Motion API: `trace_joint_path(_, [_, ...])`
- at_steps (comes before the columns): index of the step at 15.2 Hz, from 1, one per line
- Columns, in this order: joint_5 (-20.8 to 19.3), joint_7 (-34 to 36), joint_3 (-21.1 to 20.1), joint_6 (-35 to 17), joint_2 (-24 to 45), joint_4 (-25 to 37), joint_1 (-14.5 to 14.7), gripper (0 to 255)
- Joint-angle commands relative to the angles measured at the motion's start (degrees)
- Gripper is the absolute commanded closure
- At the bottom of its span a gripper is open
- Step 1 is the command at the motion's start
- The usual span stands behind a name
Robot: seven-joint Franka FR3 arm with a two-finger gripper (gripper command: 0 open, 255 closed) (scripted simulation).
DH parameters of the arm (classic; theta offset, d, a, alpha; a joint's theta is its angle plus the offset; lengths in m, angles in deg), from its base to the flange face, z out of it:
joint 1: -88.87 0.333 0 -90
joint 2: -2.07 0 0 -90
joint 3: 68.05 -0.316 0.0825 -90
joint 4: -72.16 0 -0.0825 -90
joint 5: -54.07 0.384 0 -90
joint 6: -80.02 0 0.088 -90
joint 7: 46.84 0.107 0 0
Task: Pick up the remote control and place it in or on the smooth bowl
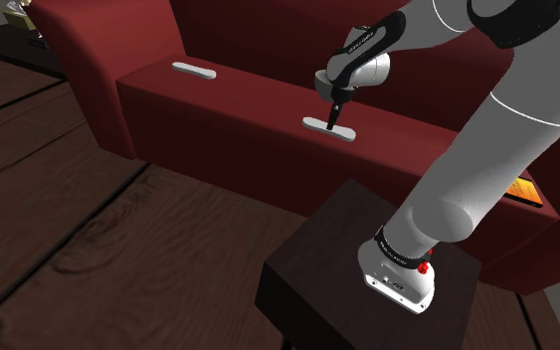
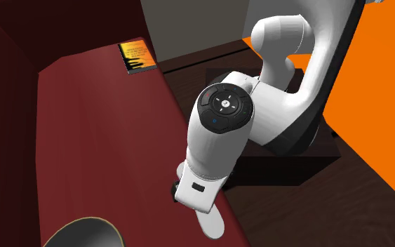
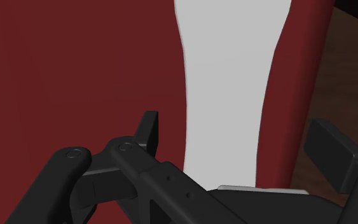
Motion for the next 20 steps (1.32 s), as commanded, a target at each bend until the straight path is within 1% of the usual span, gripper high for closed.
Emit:
trace_joint_path(1, [1.7,-1.3,-0.1,-1.7,1.8,-0.1,-0.1,0])
trace_joint_path(4, [4.8,-3.6,-0.6,-4.4,4.8,-0.4,-0.5,0])
trace_joint_path(12, [4.8,-3.5,-0.7,-4.4,4.8,-0.4,-0.5,0])
trace_joint_path(13, [4.8,-3.5,-0.7,-4.4,4.8,-0.4,-0.5,255])
trace_joint_path(20, [4.8,-3.5,-0.7,-4.4,4.8,-0.4,-0.5,255])
